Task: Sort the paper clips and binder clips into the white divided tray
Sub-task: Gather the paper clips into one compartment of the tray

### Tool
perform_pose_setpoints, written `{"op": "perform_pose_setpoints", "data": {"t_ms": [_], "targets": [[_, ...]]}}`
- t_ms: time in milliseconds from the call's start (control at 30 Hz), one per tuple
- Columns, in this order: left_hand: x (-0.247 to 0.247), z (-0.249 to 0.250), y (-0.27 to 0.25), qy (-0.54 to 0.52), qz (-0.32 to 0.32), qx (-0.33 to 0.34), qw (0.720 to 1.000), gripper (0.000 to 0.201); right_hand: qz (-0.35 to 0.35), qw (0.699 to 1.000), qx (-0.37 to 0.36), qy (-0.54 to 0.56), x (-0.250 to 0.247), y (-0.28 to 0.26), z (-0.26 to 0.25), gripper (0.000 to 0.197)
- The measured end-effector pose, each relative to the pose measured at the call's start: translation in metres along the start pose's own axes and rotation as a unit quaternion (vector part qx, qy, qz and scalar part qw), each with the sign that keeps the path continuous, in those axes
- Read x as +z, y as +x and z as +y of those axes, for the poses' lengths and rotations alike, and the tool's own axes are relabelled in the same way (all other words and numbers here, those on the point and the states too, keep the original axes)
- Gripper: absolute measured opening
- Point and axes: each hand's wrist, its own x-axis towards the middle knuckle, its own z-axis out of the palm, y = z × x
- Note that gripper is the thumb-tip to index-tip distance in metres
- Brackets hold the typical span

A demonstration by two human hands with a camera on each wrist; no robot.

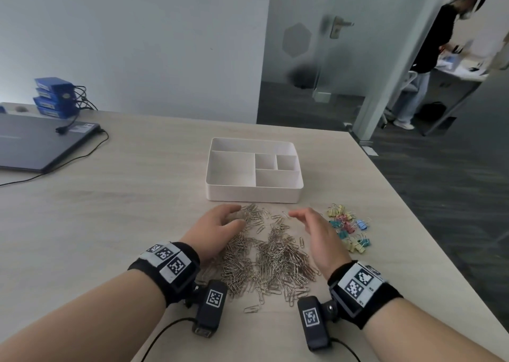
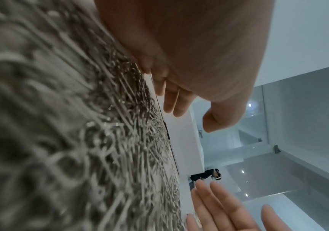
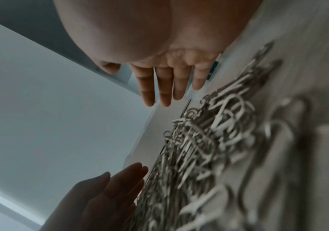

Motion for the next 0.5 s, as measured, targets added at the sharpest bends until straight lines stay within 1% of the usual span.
{"op": "perform_pose_setpoints", "data": {"t_ms": [67,167,233,300,400,500], "targets": [[0.0,0.001,0.008,0.032,-0.009,0.0,0.999,0.058,-0.023,0.999,0.024,-0.011,-0.001,0.009,0.0,0.043],[0.005,0.004,0.022,0.134,-0.052,0.019,0.989,0.082,-0.091,0.993,0.01,-0.075,0.0,0.018,-0.004,0.043],[0.01,0.006,0.029,0.197,-0.074,0.033,0.977,0.089,-0.126,0.987,0.002,-0.101,0.002,0.024,-0.007,0.045],[0.016,0.008,0.033,0.234,-0.086,0.041,0.967,0.088,-0.16,0.975,-0.011,-0.155,0.005,0.031,-0.008,0.047],[0.023,0.01,0.036,0.276,-0.098,0.042,0.955,0.086,-0.191,0.946,-0.042,-0.26,0.013,0.039,-0.007,0.05],[0.026,0.013,0.036,0.287,-0.104,0.04,0.951,0.087,-0.205,0.943,-0.033,-0.259,0.016,0.043,-0.009,0.05]]}}
